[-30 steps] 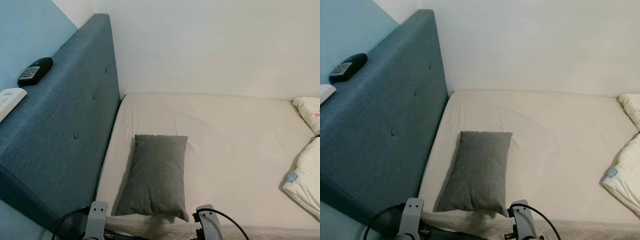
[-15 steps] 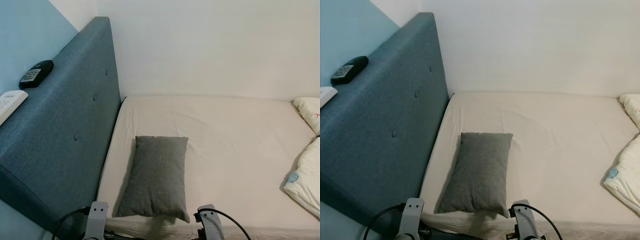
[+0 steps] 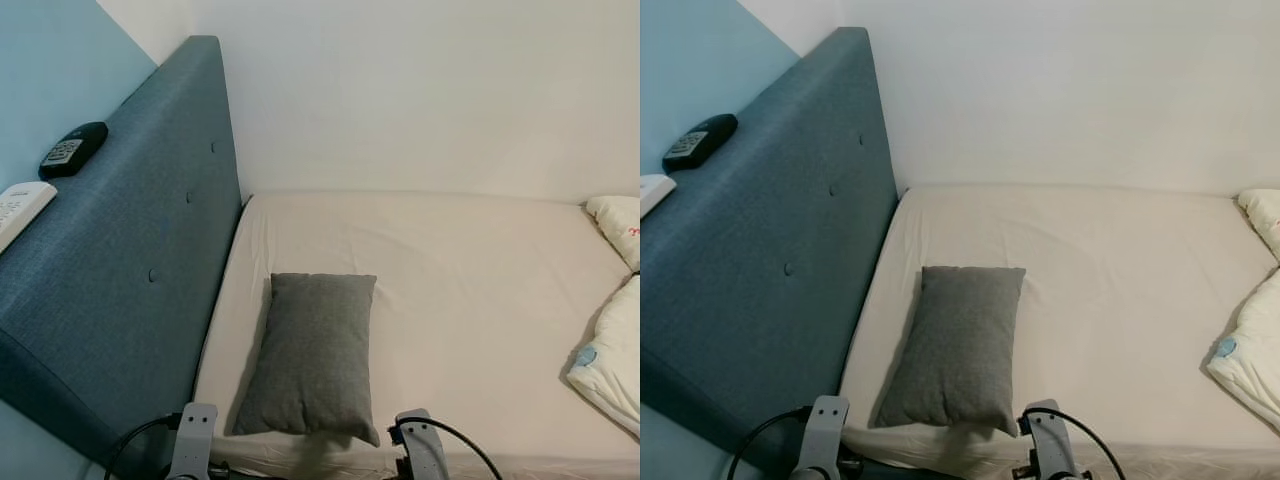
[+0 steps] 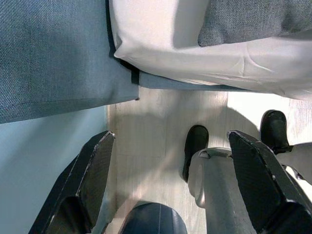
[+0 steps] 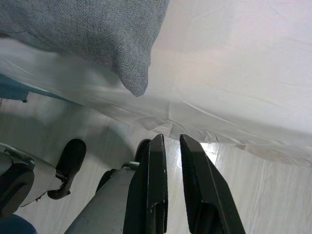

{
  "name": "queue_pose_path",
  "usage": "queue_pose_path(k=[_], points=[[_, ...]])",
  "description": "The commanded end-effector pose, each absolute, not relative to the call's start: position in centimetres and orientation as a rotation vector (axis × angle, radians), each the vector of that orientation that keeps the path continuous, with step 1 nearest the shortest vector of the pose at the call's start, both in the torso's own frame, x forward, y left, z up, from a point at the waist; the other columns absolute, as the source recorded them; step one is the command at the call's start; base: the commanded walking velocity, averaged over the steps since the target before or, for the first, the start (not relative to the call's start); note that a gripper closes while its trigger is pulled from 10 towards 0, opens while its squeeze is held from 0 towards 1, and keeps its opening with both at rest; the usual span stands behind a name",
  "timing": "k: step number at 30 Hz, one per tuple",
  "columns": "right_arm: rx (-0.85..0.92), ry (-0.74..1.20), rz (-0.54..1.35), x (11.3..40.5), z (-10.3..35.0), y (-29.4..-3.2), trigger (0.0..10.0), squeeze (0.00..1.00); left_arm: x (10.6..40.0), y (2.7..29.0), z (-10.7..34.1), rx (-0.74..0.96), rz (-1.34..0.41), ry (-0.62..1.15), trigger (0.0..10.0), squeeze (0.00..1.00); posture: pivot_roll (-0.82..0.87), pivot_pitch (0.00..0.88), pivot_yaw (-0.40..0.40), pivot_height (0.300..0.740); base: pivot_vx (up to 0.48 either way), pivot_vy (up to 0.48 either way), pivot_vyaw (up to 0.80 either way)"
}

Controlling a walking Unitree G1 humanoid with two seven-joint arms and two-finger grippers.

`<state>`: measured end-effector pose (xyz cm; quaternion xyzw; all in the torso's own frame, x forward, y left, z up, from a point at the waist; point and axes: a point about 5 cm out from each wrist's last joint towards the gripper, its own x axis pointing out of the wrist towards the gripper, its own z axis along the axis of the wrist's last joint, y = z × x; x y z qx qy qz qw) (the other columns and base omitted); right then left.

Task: Clean up the room

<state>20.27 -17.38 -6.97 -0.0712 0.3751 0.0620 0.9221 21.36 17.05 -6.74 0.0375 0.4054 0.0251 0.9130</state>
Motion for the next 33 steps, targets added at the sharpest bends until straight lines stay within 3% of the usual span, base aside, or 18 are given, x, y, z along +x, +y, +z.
queue_pose_path(k=[1, 8, 15, 18, 24, 29, 33], points=[[-0.161, 0.789, 0.133, 19.7, -7.3, -17.6, 10.0, 0.00, 20.7, 17.1, -7.2, 0.087, 0.047, 0.866, 10.0, 0.00, 0.02, 0.097, -0.049, 0.740, 0.000, 0.000, 0.00], [-0.157, 0.788, 0.131, 19.8, -7.3, -17.5, 10.0, 0.00, 20.7, 17.1, -7.2, 0.088, 0.046, 0.866, 10.0, 0.00, 0.02, 0.099, -0.047, 0.740, 0.000, 0.000, 0.00], [-0.124, 0.713, 0.123, 21.7, -5.9, -18.1, 10.0, 0.00, 22.3, 16.3, -6.2, 0.083, 0.015, 0.810, 10.0, 0.00, 0.01, 0.091, -0.056, 0.740, 0.000, 0.000, 0.00], [-0.147, 0.608, 0.112, 23.3, -4.1, -19.4, 10.0, 0.00, 22.8, 16.1, -5.7, 0.155, -0.045, 0.765, 10.0, 0.00, -0.02, 0.106, -0.031, 0.740, 0.000, 0.000, 0.00], [-0.176, 0.407, 0.048, 24.6, 0.0, -21.6, 10.0, 0.00, 24.0, 16.0, -4.4, 0.131, -0.067, 0.681, 10.0, 0.00, -0.02, 0.119, -0.020, 0.740, 0.000, 0.000, 0.00], [-0.198, 0.365, 0.020, 24.5, 0.8, -22.3, 10.0, 0.00, 24.2, 16.0, -4.2, 0.128, -0.062, 0.675, 10.0, 0.00, -0.02, 0.119, -0.024, 0.740, 0.000, 0.000, 0.00], [-0.249, 0.285, -0.114, 22.5, 2.4, -26.0, 10.0, 0.00, 24.5, 16.1, -4.0, 0.115, -0.047, 0.664, 10.0, 0.00, -0.01, 0.125, -0.027, 0.740, 0.000, 0.000, 0.00]])
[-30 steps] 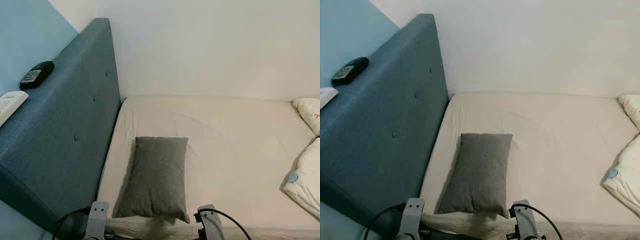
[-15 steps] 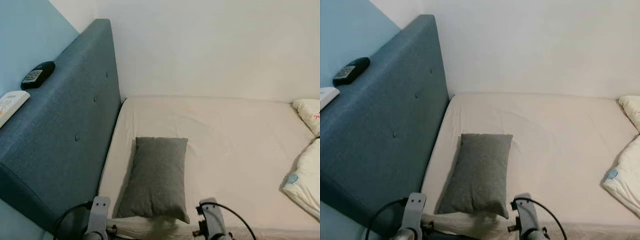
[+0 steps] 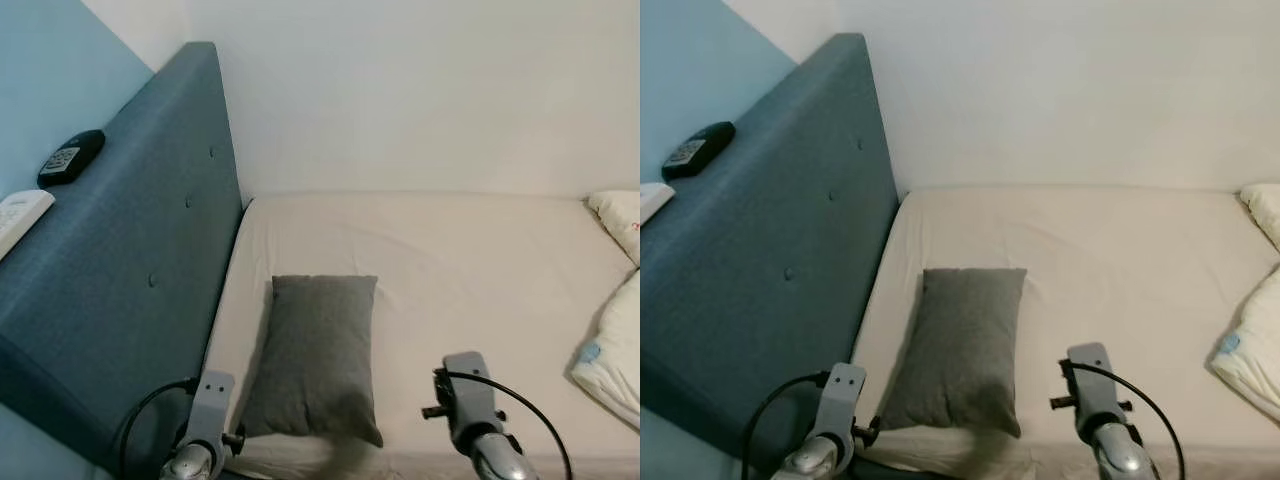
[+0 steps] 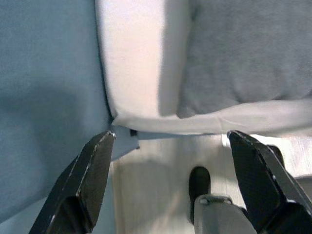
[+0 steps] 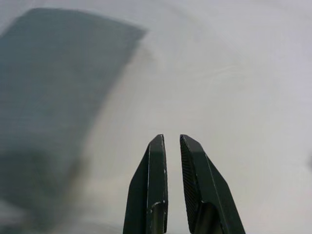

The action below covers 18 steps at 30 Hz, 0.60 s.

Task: Clean up the room

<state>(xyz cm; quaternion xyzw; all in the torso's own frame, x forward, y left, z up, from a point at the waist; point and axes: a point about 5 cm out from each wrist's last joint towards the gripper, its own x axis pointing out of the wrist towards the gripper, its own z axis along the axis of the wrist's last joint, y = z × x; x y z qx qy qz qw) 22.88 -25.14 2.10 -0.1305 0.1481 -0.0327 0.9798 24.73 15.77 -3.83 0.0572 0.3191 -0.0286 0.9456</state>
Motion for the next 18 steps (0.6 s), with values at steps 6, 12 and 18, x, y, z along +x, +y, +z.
queue_pose_path(k=[6, 12, 18], points=[[-0.402, 0.319, -0.211, 20.0, 2.6, -28.8, 10.0, 0.00, 23.6, 16.4, -4.4, 0.154, -0.084, 0.690, 10.0, 0.00, 0.00, 0.139, -0.009, 0.740, 0.000, 0.000, 0.00], [-0.612, 0.408, -0.192, 19.1, 1.6, -29.7, 10.0, 0.00, 22.9, 16.7, -4.7, 0.151, -0.072, 0.709, 10.0, 0.00, 0.01, 0.147, -0.017, 0.740, 0.000, 0.000, 0.00], [-0.698, 0.400, -0.163, 19.2, 1.9, -29.7, 10.0, 0.00, 22.7, 16.8, -4.7, 0.141, -0.060, 0.709, 10.0, 0.00, 0.02, 0.148, -0.025, 0.740, 0.000, 0.000, 0.00]])
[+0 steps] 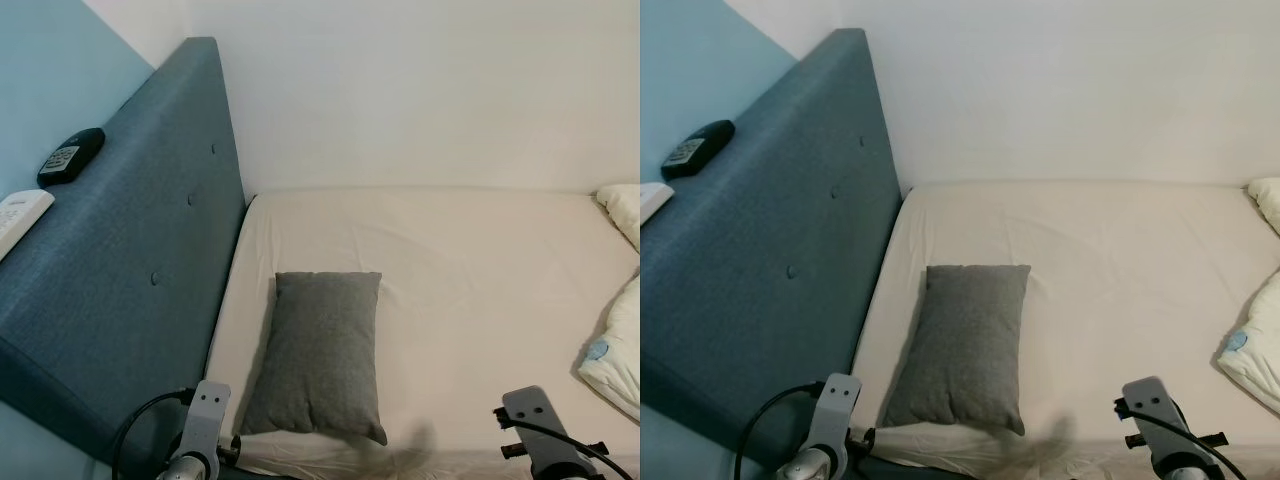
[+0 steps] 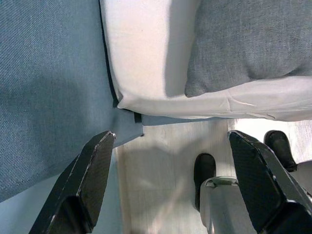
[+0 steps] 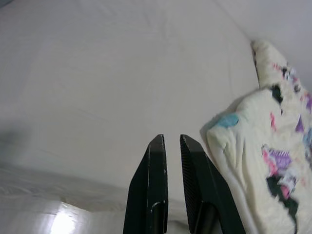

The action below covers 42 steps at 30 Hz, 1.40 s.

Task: Clean up the room

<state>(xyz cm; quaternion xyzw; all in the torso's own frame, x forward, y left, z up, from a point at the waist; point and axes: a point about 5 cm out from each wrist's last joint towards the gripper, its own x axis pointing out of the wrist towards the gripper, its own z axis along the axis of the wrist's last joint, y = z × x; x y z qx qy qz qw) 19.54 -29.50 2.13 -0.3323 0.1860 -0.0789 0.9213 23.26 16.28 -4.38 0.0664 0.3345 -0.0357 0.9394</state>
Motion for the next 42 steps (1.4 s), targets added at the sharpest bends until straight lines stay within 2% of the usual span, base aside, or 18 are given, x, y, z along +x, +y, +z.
queue_pose_path(k=[1, 6, 10, 29, 42], points=[[-0.698, 0.400, -0.163, 19.2, 1.9, -29.7, 10.0, 0.00, 22.7, 16.8, -4.7, 0.141, -0.060, 0.709, 10.0, 0.00, 0.02, 0.148, -0.025, 0.740, 0.000, 0.000, 0.00], [-0.827, 0.343, -0.141, 19.3, 2.6, -30.0, 10.0, 0.00, 22.7, 16.6, -4.6, 0.135, -0.060, 0.709, 10.0, 0.00, 0.02, 0.148, -0.020, 0.740, 0.000, 0.000, 0.00], [-0.786, 0.359, -0.126, 19.3, 2.3, -30.0, 10.0, 0.00, 22.9, 16.7, -4.5, 0.138, -0.064, 0.707, 10.0, 0.00, 0.02, 0.147, -0.017, 0.740, 0.000, 0.000, 0.00], [-0.814, 0.350, -0.127, 19.2, 2.1, -29.7, 10.0, 0.00, 22.9, 17.0, -4.2, 0.143, -0.065, 0.711, 10.0, 0.00, 0.01, 0.154, 0.003, 0.740, 0.000, 0.000, 0.00], [-0.813, 0.352, -0.127, 18.9, 2.0, -29.8, 10.0, 0.00, 22.5, 17.9, -4.1, 0.145, -0.031, 0.715, 10.0, 0.00, 0.05, 0.147, -0.018, 0.740, 0.000, 0.000, 0.00]])
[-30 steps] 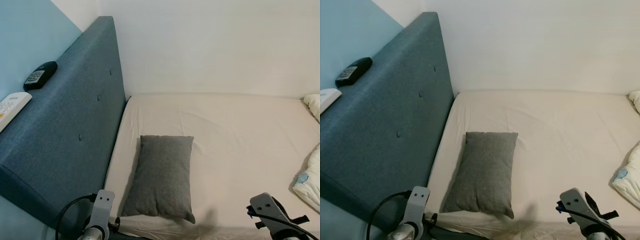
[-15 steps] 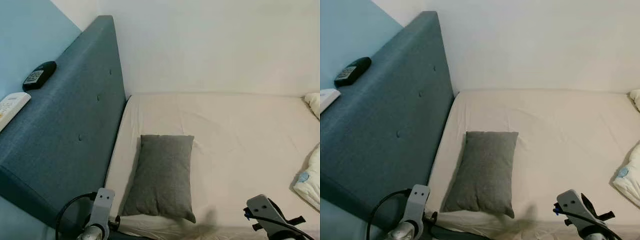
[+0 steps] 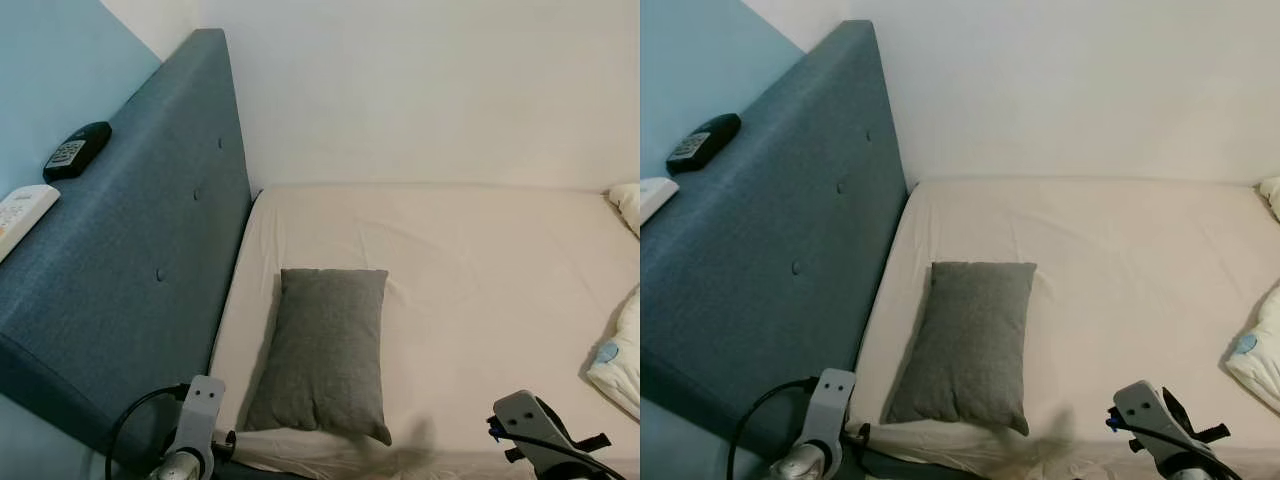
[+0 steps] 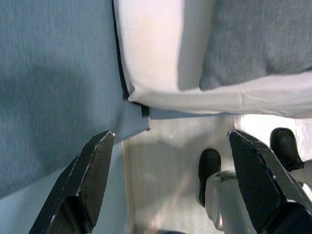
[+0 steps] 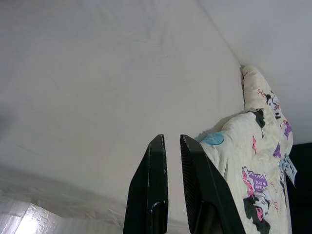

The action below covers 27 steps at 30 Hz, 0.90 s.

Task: Clean up the room

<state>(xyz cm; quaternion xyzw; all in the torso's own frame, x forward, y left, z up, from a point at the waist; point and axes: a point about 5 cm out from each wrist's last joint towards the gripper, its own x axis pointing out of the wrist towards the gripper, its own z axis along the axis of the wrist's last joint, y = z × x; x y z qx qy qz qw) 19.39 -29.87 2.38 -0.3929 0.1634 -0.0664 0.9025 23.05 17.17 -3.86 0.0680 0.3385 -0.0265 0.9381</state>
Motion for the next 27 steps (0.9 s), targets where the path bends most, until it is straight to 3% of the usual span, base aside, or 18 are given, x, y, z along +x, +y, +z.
queue_pose_path(k=[1, 27], points=[[-0.813, 0.352, -0.127, 18.91, 1.97, -29.80, 10.0, 0.00, 22.49, 17.97, -4.15, 0.144, -0.030, 0.716, 10.0, 0.00, 0.04, 0.149, -0.016, 0.740, 0.000, 0.000, 0.00], [-0.815, 0.350, -0.128, 18.54, 1.92, -30.00, 10.0, 0.00, 22.41, 17.72, -4.07, 0.133, -0.025, 0.718, 10.0, 0.00, 0.04, 0.158, -0.034, 0.740, 0.000, 0.000, 0.00]])
